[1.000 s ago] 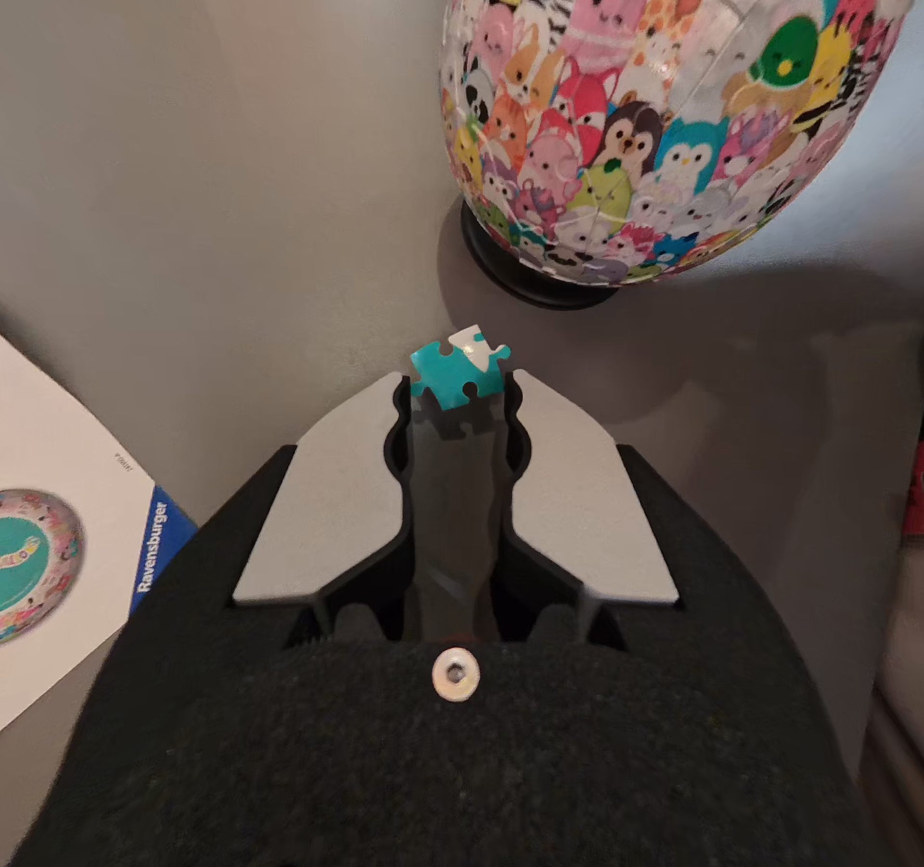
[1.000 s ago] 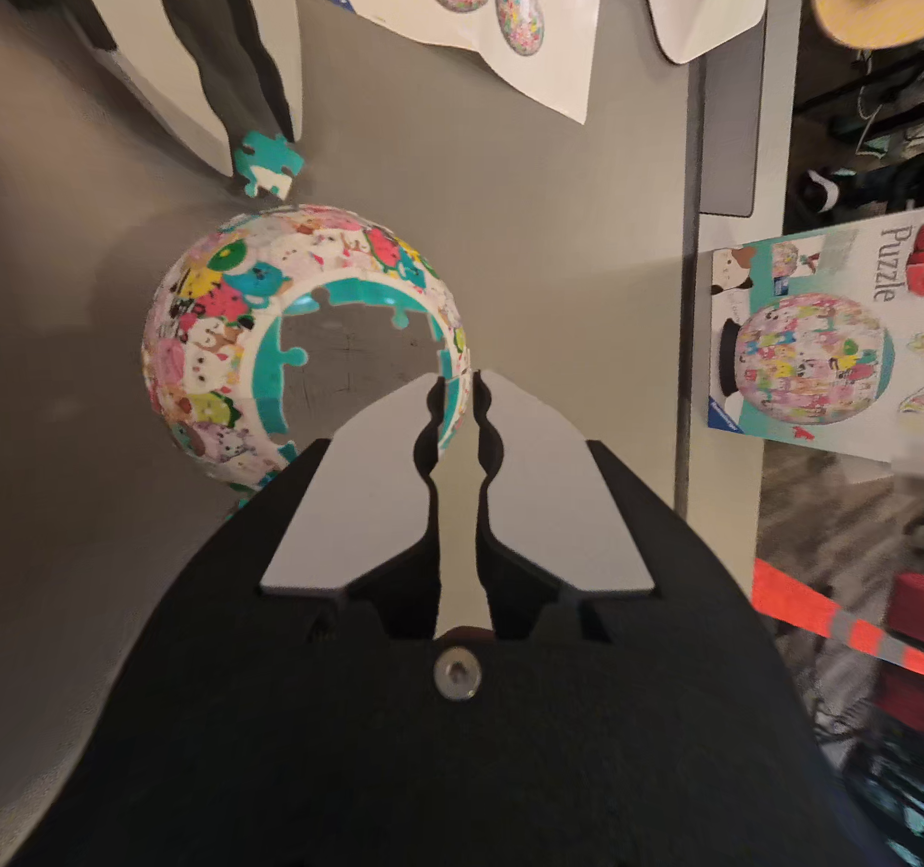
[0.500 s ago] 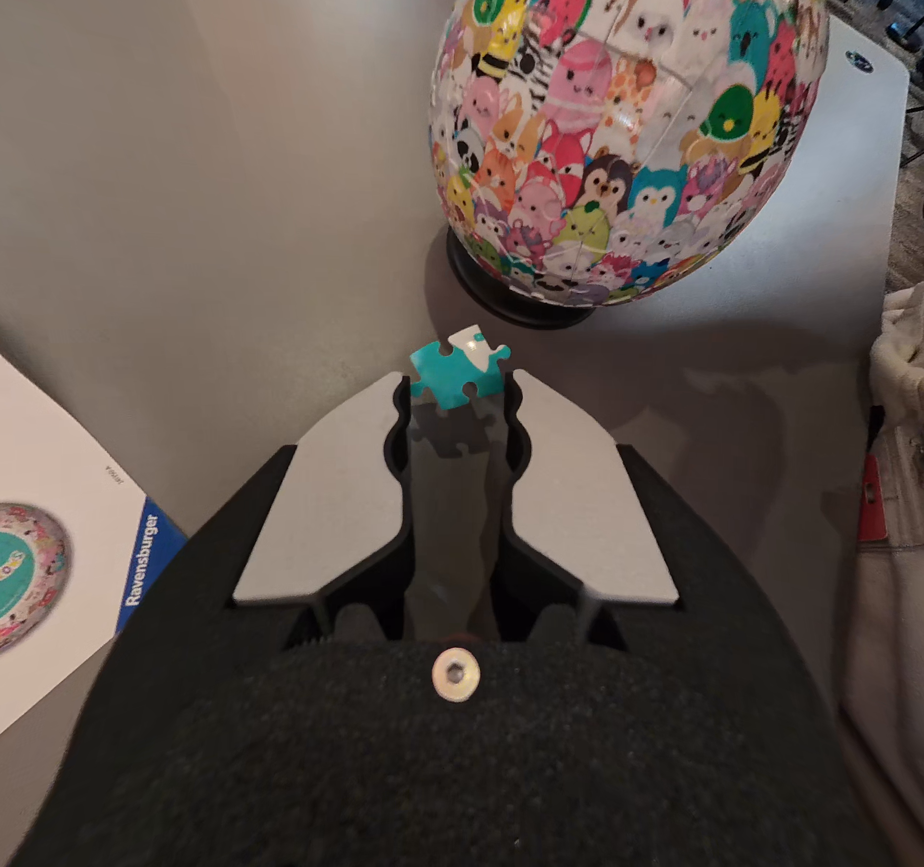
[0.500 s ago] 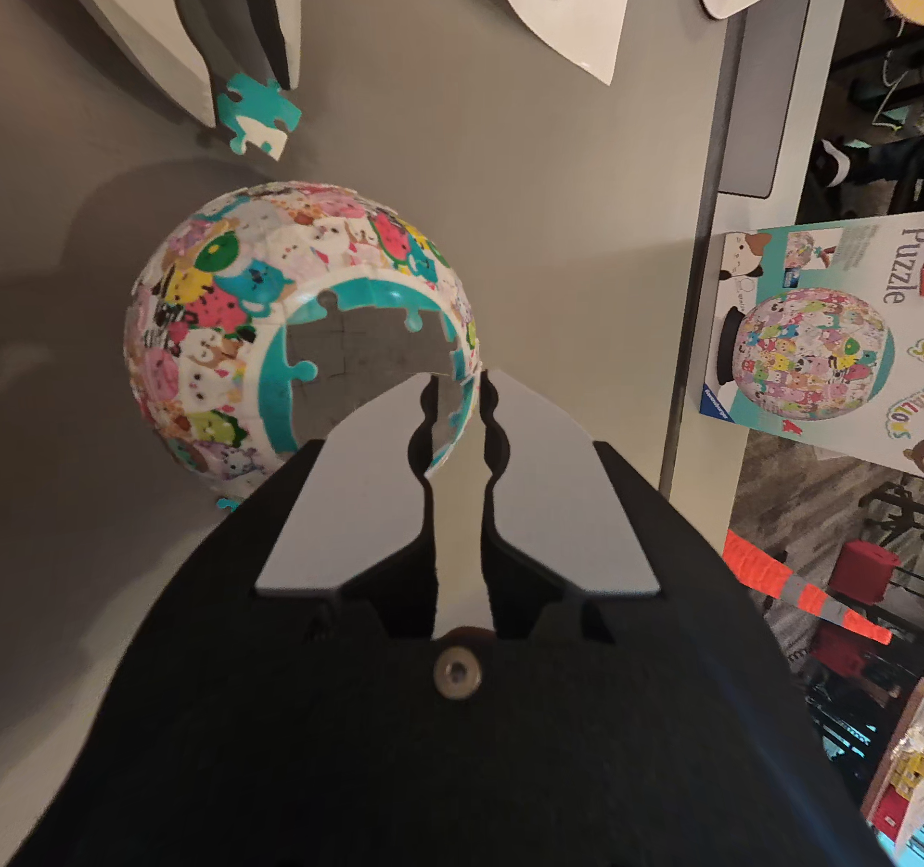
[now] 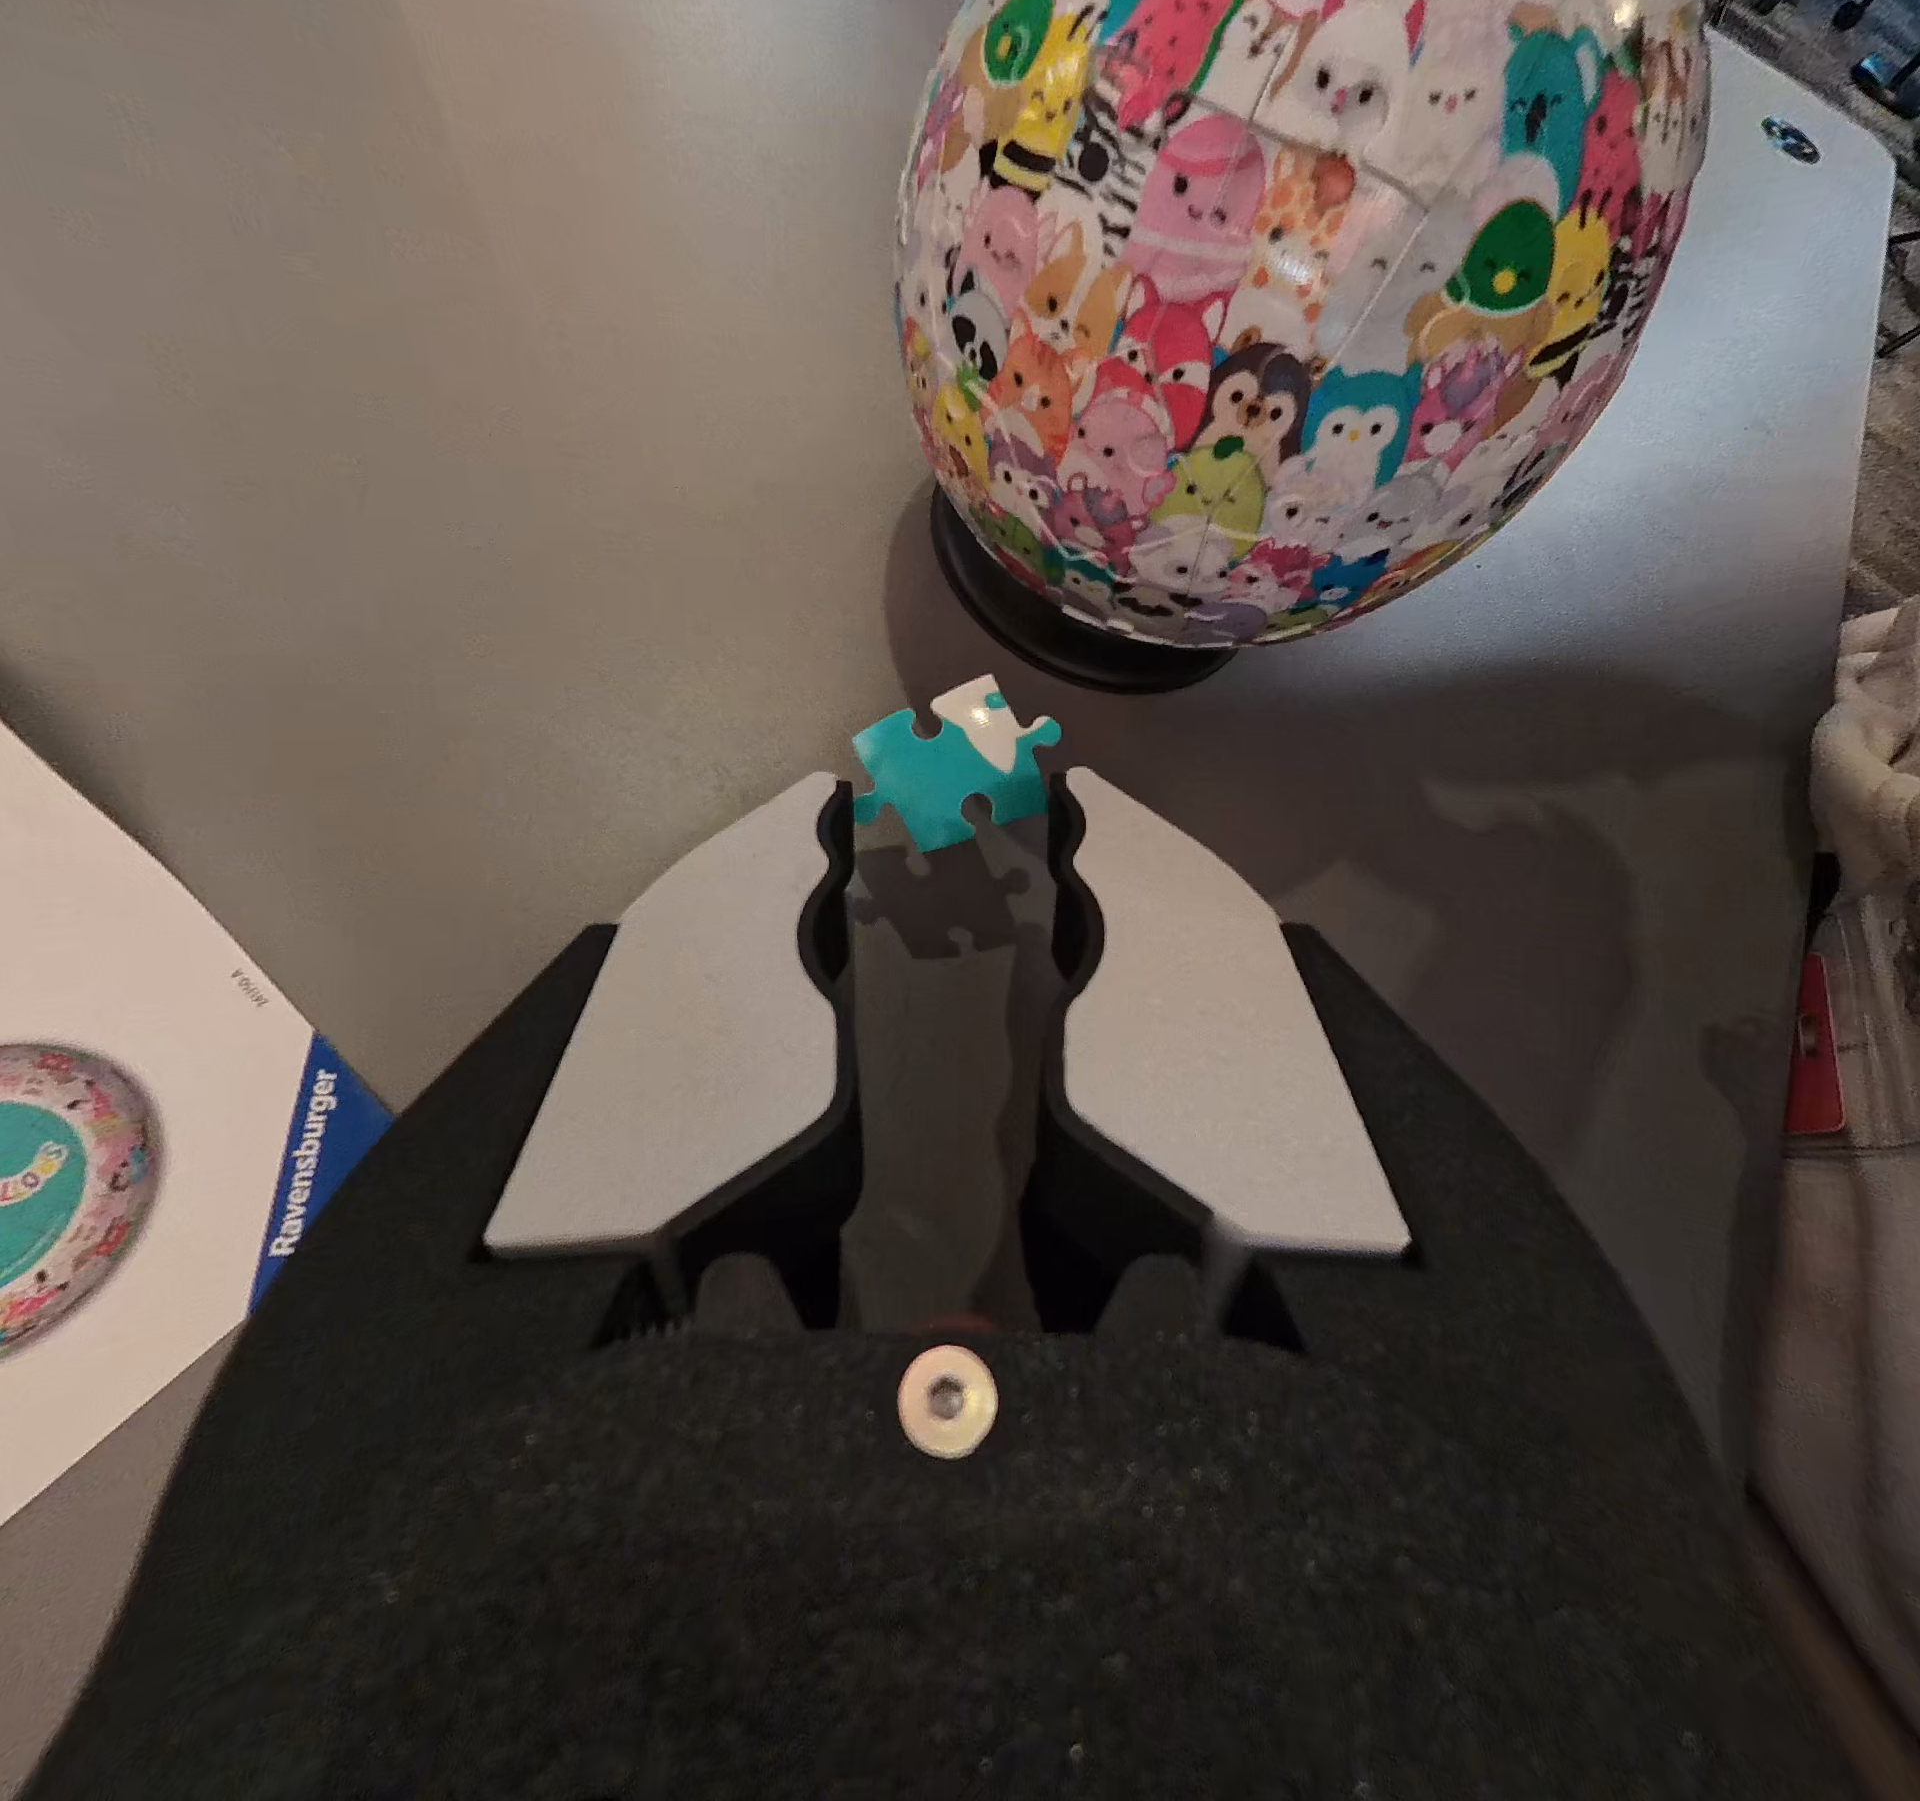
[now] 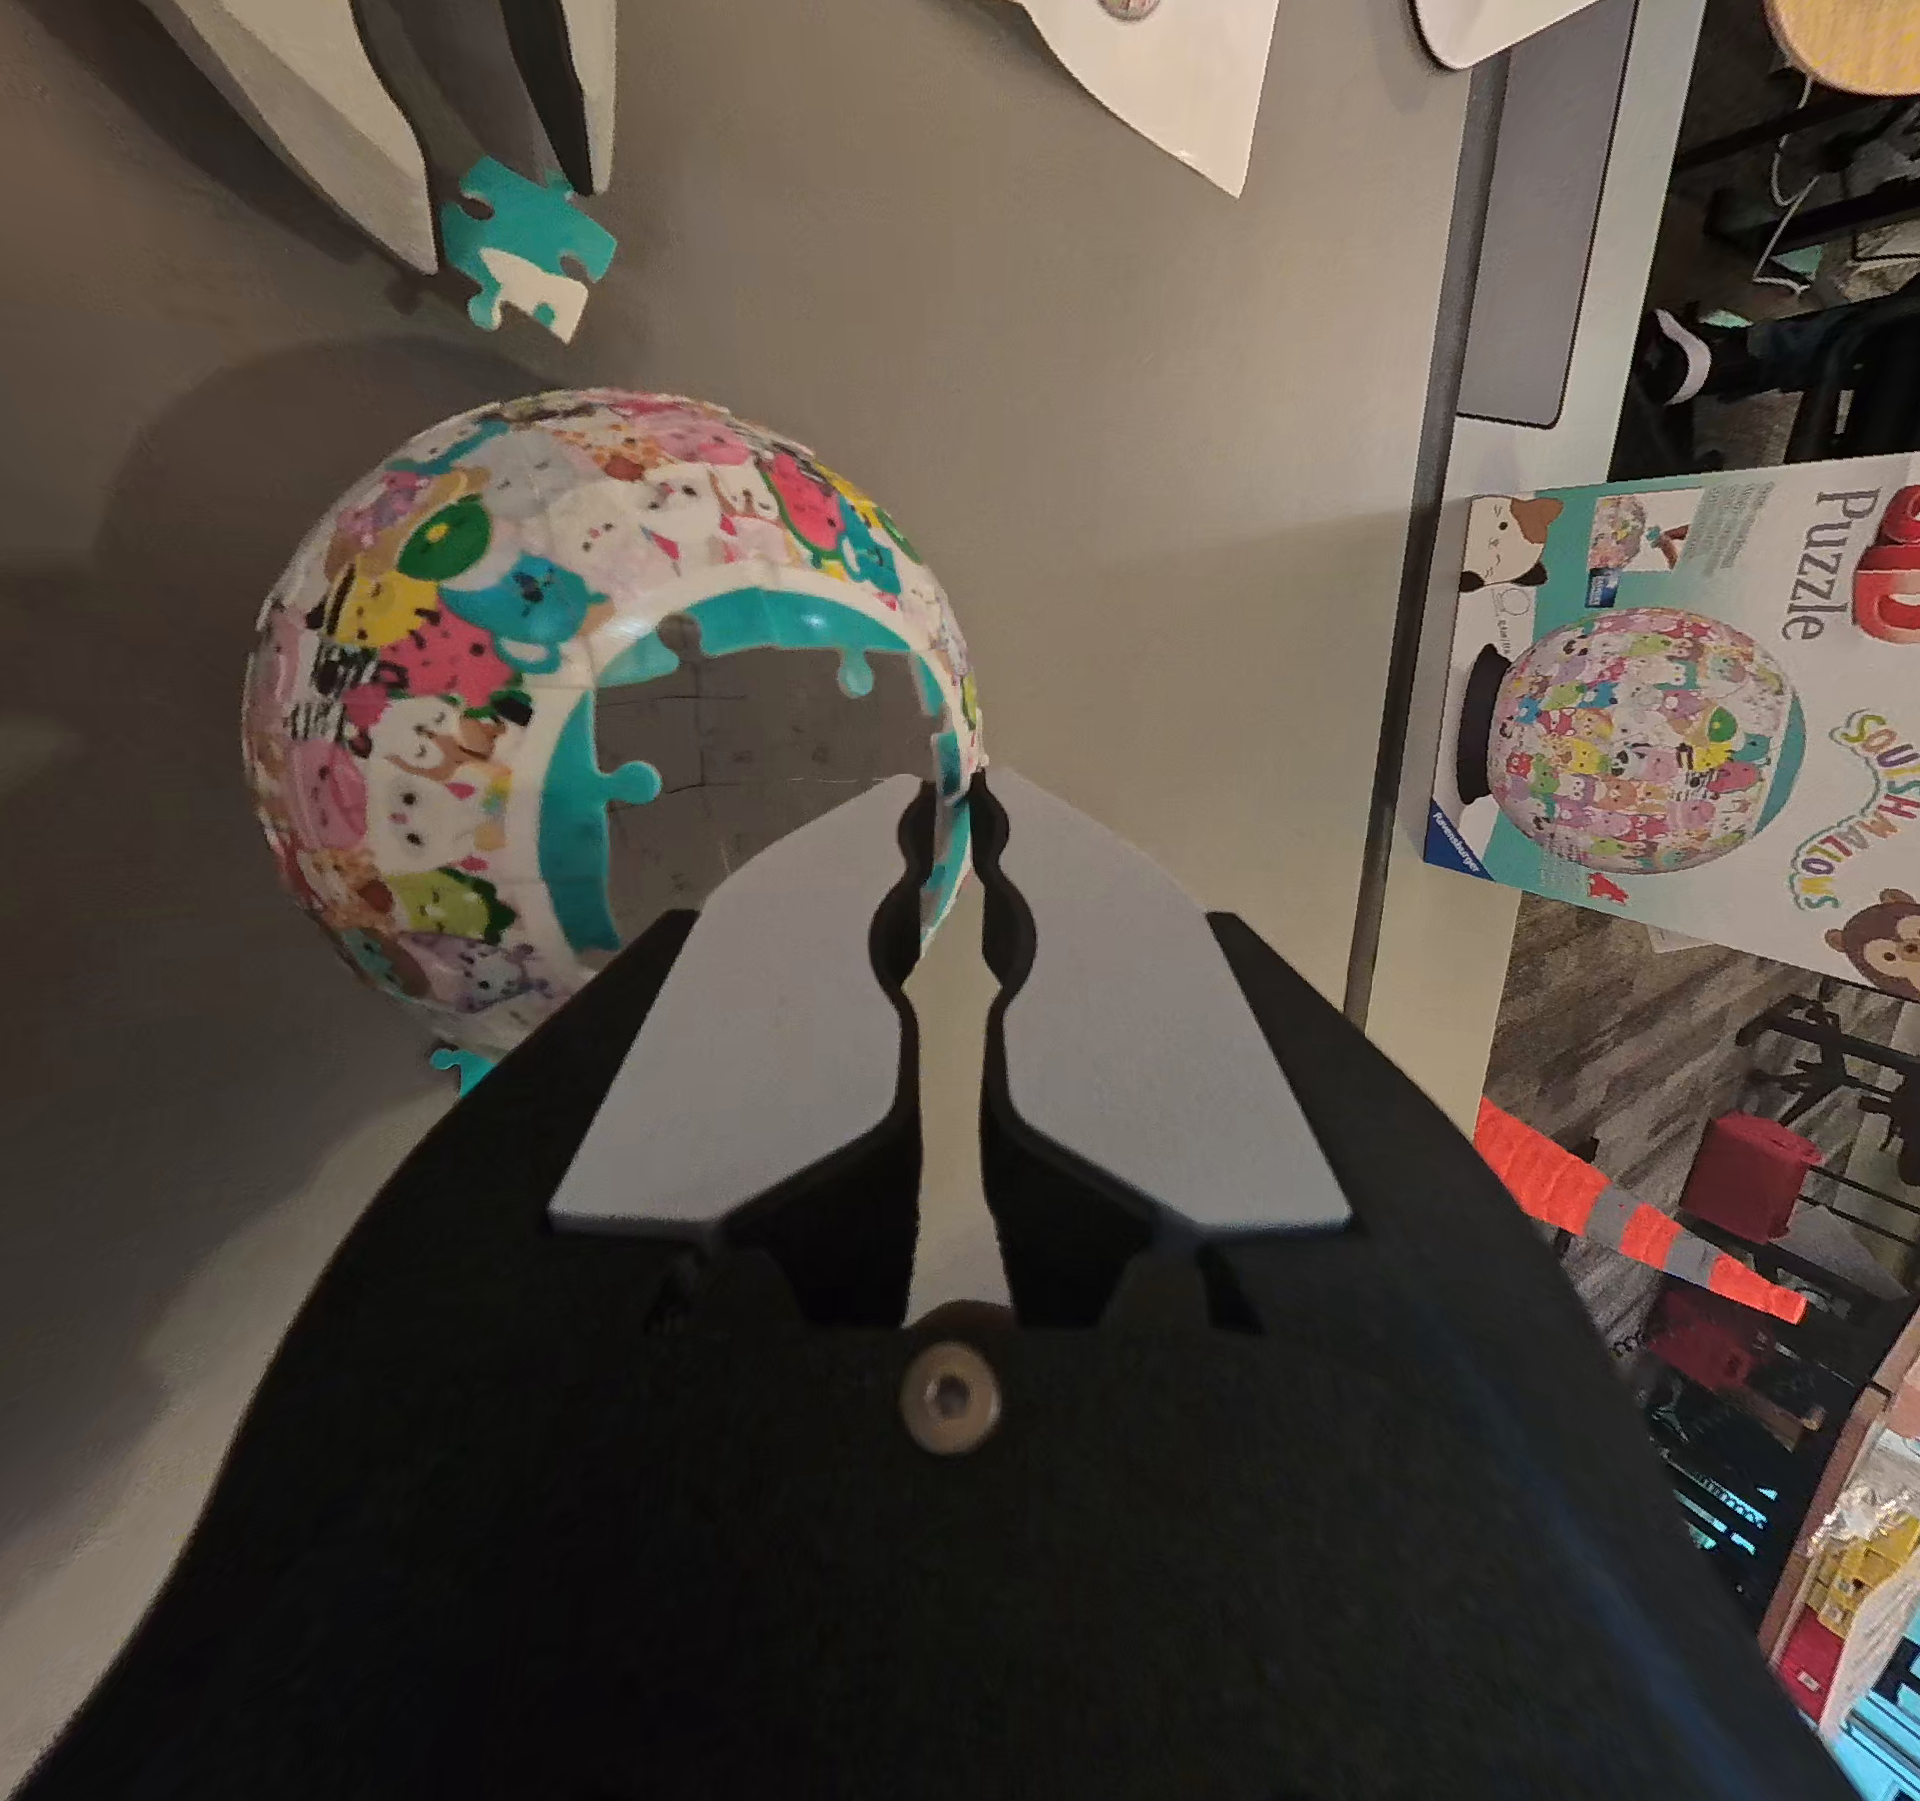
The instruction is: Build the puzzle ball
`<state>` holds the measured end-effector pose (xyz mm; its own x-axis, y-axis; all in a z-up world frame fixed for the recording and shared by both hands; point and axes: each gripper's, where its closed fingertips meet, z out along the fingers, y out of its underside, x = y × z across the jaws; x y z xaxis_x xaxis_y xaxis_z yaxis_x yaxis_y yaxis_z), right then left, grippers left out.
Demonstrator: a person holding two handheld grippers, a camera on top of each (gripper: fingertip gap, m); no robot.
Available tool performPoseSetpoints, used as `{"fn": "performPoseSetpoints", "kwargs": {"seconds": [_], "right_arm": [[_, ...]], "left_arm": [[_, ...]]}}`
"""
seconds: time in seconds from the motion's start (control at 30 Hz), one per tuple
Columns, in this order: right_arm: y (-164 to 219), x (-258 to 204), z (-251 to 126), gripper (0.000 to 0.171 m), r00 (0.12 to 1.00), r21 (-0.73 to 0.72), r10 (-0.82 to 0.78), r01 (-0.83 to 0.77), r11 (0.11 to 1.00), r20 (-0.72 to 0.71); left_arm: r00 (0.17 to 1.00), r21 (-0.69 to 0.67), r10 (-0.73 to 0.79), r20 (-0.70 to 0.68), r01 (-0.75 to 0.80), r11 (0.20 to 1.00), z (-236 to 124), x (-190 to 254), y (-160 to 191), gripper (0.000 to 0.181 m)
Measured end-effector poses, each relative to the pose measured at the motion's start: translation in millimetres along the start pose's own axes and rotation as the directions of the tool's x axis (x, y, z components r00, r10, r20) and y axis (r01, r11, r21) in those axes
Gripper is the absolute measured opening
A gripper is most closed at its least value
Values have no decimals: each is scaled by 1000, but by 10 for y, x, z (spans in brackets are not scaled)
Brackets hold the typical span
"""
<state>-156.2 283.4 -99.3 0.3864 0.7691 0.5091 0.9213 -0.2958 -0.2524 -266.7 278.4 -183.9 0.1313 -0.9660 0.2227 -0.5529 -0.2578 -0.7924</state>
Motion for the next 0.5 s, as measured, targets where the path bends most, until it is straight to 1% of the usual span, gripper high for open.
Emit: {"fn": "performPoseSetpoints", "kwargs": {"seconds": [0.3, 0.5], "right_arm": [[-13, -2, 1, 6, 999, 3, -10, 10, 1000, -32], [-34, -26, -43, 18, 1000, 20, 28, -28, 999, 1]], "left_arm": [[1000, 5, 5, -3, -5, 1000, 1, 22, -21, 35], [1000, 7, 3, -1, -3, 1000, -5, 15, -21, 35]]}}
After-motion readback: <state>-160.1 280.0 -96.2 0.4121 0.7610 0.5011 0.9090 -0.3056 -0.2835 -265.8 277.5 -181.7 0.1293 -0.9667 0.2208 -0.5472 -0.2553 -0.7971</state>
